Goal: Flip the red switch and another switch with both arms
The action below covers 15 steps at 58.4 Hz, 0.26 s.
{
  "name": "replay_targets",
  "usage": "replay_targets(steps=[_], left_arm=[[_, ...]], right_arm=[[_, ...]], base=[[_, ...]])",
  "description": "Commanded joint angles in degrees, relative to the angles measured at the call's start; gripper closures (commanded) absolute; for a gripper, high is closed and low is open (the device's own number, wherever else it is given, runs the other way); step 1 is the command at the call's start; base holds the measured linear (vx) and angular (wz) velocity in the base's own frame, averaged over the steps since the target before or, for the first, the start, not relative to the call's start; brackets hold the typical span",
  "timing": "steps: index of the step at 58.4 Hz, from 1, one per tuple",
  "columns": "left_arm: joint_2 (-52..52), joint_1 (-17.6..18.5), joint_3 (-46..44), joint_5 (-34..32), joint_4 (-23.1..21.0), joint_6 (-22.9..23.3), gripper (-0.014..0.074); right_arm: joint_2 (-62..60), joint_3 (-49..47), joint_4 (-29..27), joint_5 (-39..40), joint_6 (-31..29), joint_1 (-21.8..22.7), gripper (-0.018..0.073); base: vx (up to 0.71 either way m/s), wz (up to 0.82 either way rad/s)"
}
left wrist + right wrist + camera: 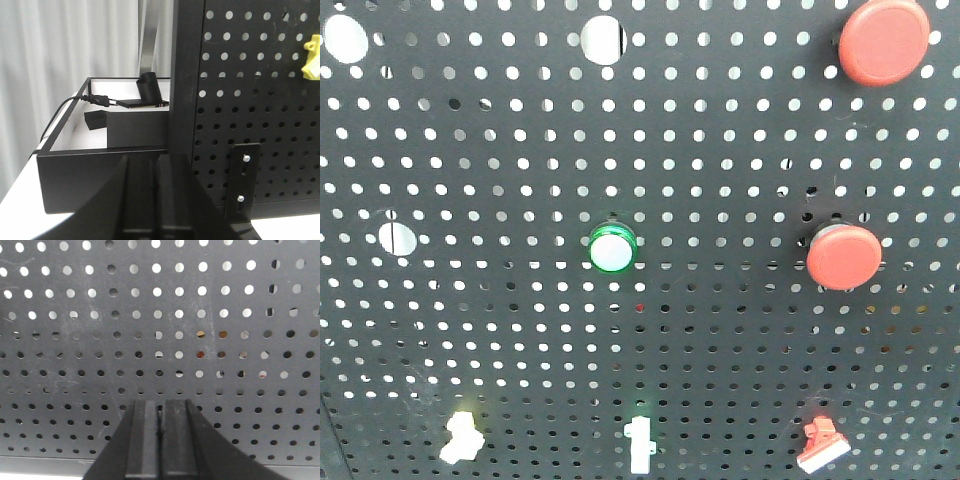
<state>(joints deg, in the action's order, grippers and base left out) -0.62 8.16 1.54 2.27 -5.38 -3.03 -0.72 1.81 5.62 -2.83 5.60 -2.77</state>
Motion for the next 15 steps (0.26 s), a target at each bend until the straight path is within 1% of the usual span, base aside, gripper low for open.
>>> replay_targets(steps=[1,15], left_arm=[[-1.06,-0.12,1.05,-4.74,-0.24,0.58,0.0594],[-1.06,-0.12,1.05,-4.74,-0.24,0.58,0.0594]], right_arm=[[-0.64,0.28,0.49,4.32,-0.29,0.31,0.0566],[-0.64,0.28,0.49,4.32,-0.29,0.31,0.0566]], base=[[0.00,0.00],[0.00,0.00]])
